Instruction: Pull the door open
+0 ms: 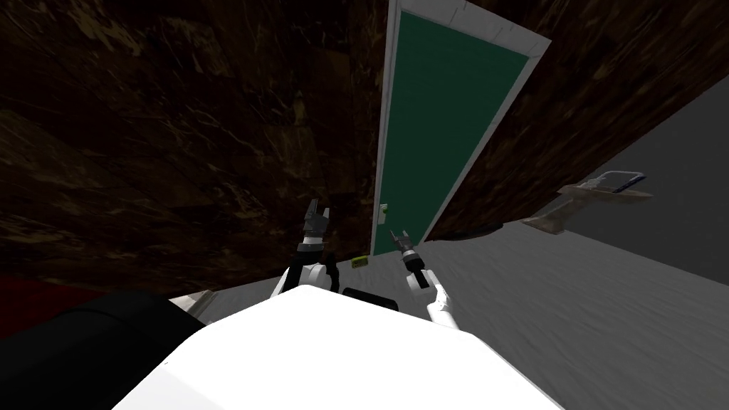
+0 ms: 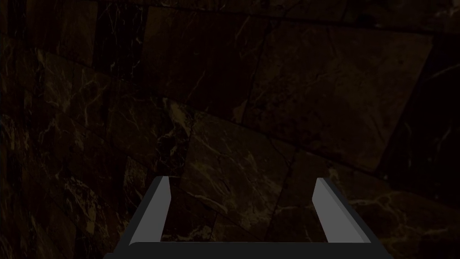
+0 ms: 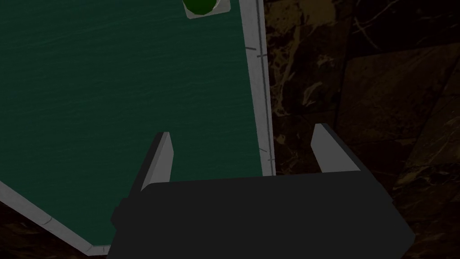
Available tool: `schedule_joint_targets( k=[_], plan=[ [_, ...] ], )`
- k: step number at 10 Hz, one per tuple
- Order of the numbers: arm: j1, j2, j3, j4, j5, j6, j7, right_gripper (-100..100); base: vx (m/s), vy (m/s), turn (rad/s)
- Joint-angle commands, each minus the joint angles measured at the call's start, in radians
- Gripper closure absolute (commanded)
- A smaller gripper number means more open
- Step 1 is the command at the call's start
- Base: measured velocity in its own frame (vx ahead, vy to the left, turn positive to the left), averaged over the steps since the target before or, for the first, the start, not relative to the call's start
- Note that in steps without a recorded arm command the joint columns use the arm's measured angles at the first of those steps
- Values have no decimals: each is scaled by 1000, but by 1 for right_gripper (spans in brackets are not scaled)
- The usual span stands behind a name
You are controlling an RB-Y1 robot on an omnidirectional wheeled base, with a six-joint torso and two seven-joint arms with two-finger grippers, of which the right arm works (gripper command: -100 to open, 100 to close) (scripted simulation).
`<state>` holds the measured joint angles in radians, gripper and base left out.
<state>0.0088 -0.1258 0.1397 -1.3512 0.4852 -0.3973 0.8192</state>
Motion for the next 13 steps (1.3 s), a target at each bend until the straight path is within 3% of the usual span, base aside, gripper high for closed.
schedule_joint_targets(
  k=[1,6,7,13],
  plan=[
    [-19,0,5,32,18,6,28,-100,169,-76,87],
    [-58,0,20,100,63,22,92,-100,174,-48,74],
    [-53,-2,17,92,57,19,82,-100,90,-19,15],
    [-154,-4,-58,244,4,-16,152,-100,-89,-16,116]
  ],
)
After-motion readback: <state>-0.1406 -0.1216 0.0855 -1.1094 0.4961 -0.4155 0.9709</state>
